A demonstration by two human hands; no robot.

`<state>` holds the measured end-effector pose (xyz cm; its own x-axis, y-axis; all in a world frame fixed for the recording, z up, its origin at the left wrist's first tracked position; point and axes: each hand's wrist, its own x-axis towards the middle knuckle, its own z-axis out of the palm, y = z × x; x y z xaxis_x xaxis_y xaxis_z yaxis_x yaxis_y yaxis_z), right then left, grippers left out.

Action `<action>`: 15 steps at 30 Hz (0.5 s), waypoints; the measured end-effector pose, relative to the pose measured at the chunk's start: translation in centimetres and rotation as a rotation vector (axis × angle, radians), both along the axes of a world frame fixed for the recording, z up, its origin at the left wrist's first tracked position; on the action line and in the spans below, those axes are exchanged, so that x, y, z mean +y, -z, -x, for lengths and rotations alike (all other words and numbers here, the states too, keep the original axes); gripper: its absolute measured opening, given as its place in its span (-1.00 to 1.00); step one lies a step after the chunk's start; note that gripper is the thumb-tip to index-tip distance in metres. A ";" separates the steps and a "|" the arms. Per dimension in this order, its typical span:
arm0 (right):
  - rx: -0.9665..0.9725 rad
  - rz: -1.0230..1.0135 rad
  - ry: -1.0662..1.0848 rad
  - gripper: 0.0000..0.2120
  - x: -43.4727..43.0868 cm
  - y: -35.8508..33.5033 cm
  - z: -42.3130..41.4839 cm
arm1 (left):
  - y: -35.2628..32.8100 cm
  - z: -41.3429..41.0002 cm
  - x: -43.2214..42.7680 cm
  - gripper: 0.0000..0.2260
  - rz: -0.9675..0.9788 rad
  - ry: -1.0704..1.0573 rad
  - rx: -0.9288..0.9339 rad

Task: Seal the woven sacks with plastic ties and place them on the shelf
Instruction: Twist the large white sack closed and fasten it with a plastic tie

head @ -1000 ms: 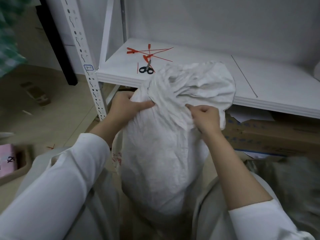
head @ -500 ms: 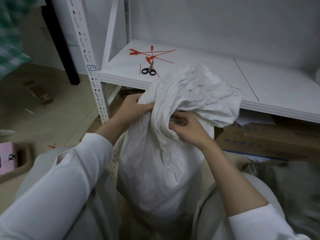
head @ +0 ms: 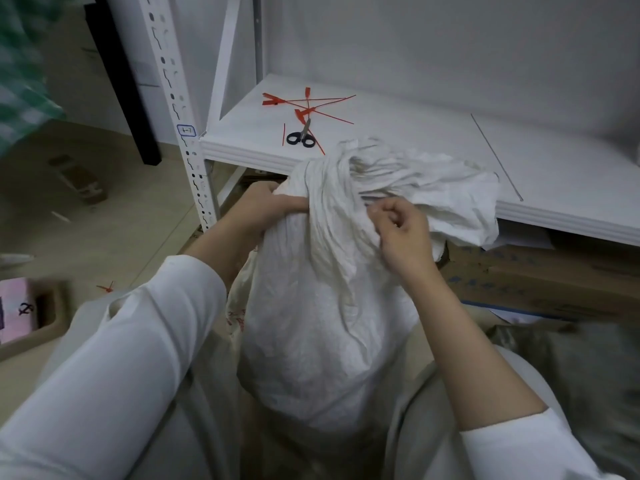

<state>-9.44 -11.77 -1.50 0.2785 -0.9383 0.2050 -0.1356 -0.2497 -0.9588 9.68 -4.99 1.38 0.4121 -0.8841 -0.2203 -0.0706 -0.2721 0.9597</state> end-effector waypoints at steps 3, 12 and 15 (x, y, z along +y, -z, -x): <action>-0.087 0.020 0.230 -0.91 -1.4 -0.1 1.2 | -0.5 -0.8 0.2 -0.75 -0.030 -0.055 0.090; -0.169 -0.124 0.452 -0.91 -2.7 -0.2 3.0 | -1.0 -1.4 1.0 -0.77 -0.049 0.009 0.343; -0.086 -0.069 0.257 -0.82 -1.5 -0.2 2.4 | -0.6 -1.2 0.8 -0.79 -0.036 0.004 0.275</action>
